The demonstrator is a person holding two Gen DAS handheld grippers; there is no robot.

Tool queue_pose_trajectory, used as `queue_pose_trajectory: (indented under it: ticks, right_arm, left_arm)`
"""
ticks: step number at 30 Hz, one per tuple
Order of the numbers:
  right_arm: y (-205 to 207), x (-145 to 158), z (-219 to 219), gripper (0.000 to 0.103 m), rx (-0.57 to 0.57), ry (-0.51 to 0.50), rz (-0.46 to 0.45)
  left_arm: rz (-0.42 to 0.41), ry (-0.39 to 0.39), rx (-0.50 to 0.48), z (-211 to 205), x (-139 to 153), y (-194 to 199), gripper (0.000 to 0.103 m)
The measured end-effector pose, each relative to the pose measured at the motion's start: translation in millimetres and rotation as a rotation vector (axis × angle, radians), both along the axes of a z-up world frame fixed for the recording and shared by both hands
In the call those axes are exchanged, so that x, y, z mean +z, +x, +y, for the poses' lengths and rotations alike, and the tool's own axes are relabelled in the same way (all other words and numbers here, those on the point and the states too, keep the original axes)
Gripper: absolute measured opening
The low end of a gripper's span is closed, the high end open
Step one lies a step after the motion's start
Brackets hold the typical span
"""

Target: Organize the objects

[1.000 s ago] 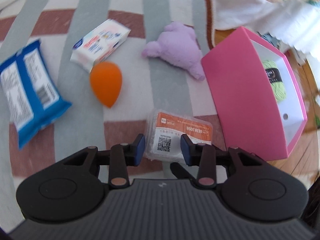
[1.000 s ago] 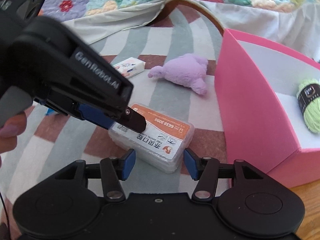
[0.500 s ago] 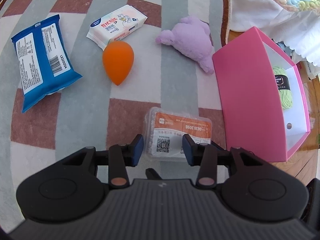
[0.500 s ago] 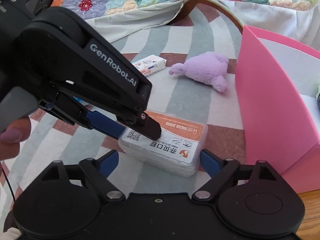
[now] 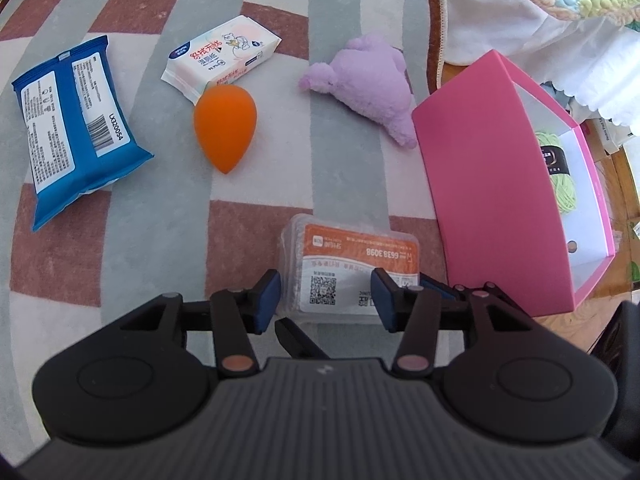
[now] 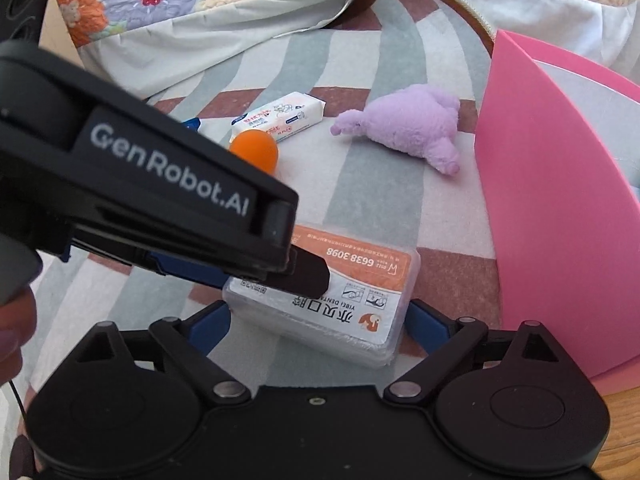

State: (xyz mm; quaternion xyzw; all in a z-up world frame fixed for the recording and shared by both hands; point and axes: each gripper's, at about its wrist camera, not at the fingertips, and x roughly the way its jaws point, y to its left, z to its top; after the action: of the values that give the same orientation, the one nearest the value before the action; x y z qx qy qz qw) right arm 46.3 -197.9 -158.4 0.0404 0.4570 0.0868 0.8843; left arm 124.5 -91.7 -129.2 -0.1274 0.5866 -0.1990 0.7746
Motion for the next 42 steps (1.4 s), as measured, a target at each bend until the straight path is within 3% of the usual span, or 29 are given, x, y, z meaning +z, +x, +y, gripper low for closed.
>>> queue_pose_trajectory:
  ticks: [8,16,42]
  right_arm:
    - [0,8,-4,0.094,-0.001,0.018,0.069]
    - [-9,29,-10,0.092,0.002,0.040,0.100]
    - [-57,126,-18,0.090,0.101,-0.037,0.002]
  left_arm:
    - [-0.015,0.027,-0.010,-5,9,-10,0.046]
    - [-0.021,0.005,-0.023,0,33,-21,0.039]
    - [-0.147,-0.017,-0.073,-10,132,-78,0.039]
